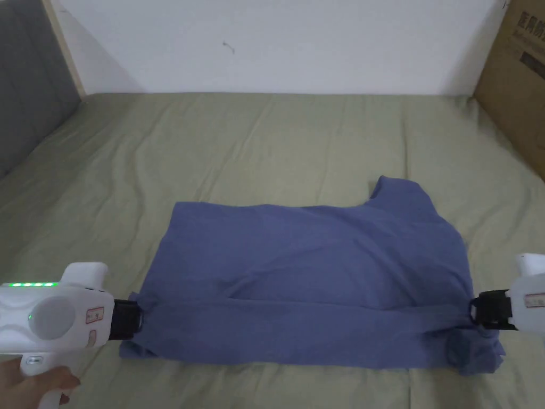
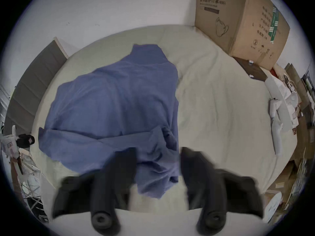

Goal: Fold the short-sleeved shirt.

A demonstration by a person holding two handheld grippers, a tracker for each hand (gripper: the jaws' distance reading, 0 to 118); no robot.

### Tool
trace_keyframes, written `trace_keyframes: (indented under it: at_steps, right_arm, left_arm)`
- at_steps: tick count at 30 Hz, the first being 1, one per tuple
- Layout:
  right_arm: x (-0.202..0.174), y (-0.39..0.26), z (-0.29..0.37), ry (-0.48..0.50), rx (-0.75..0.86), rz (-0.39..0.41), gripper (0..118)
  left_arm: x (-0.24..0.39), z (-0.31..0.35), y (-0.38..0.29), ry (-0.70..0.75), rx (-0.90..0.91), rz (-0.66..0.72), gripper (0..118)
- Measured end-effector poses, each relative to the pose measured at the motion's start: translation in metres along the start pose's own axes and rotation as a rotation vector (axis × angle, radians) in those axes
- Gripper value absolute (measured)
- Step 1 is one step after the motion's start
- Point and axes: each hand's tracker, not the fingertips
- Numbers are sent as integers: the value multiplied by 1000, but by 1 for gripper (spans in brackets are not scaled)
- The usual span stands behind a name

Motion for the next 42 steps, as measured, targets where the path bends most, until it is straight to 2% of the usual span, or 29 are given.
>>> trace_keyframes:
  at_steps: [1, 2, 4, 9, 10, 11, 12, 13, 14, 16, 18, 19, 20, 21, 22, 23, 24, 25, 29, 30, 31, 32, 33, 34, 35, 38, 42]
  right_arm:
    - [2, -4, 6, -5, 15, -3, 0]
    - [4, -11, 11, -27, 38, -10, 0]
    - [6, -21, 15, 22, 7, -9, 0]
    - [2, -43, 8, -5, -32, 0, 0]
    - [3, -46, 7, 2, -37, -7, 0]
    - [3, -50, 7, 16, -44, -24, 0]
    - [3, -53, 6, 27, -49, -40, 0]
    - [1, -56, 5, 36, -54, -47, 0]
    - [0, -59, 4, 35, -57, -48, 0]
    - [0, -64, 3, 28, -65, -54, 0]
    - [0, -69, 0, 30, -77, -69, 0]
    - [0, -71, 1, 25, -79, -84, 0]
    - [0, -72, 2, 24, -78, -93, 0]
    - [-2, -72, 4, 4, -74, -96, 6]
    - [-4, -72, 8, -10, -58, -91, 25]
    - [-5, -71, 10, -10, -44, -81, 55]
    - [-5, -67, 9, -4, -37, -76, 70]
    - [-4, -63, 8, 1, -30, -77, 72]
    - [4, -48, -17, 11, -10, -135, 72]
    - [6, -46, -29, 25, -39, -166, 68]
    - [7, -46, -42, 32, -77, -177, 47]
    - [6, -47, -56, 25, -116, -180, 6]
    - [8, -49, -76, -30, -180, -133, 6]
    - [7, -53, -79, -38, -171, -112, 6]
    - [4, -49, -69, -29, -138, -144, 6]
    - [6, -44, -43, -5, -98, -89, 6]
    - [8, -48, 1, 64, -64, -93, 6]
  left_arm:
    - [-1, 6, -9, -12, 9, 13, 0]
    - [-1, 10, -19, -28, 9, 28, 0]
    - [-3, 15, -27, -29, 40, 44, 0]
    - [-12, -8, -25, -31, 34, 90, 2]
    - [-12, -11, -22, -39, 40, 99, 13]
    - [-15, -22, -19, -44, 35, 111, 45]
    - [-15, -31, -17, -73, 9, 140, 73]
    - [-13, -39, -15, -96, -11, 152, 90]
    - [-11, -45, -14, -97, -12, 154, 95]
    - [-7, -64, -17, -99, -44, 153, 92]
    - [-2, -86, -18, -79, -119, 134, 72]
    - [1, -84, -21, 9, -107, 104, 68]
    - [1, -77, -19, -47, -83, 92, 58]
    - [0, -69, -16, -43, -61, 83, 36]
    - [-3, -63, -12, -47, -43, 75, 13]
    - [-4, -60, -14, -94, -45, 85, 7]
    - [-6, -60, -12, -151, -58, 135, 7]
    - [-6, -60, -10, -110, -64, 125, 7]
    - [13, -46, -13, -84, -55, 64, 7]
    - [15, -45, -13, -76, -56, 52, 7]
    - [19, -43, -15, -69, -55, 44, 7]
    - [20, -42, -16, -65, -56, 38, 7]
    - [20, -42, -15, -64, -59, 36, 7]
    - [19, -40, -15, -68, -61, 38, 7]
    - [17, -39, -16, -71, -61, 43, 7]
    - [16, -28, -15, -66, -45, 30, 7]
    - [15, -9, -16, -69, -15, 21, 7]
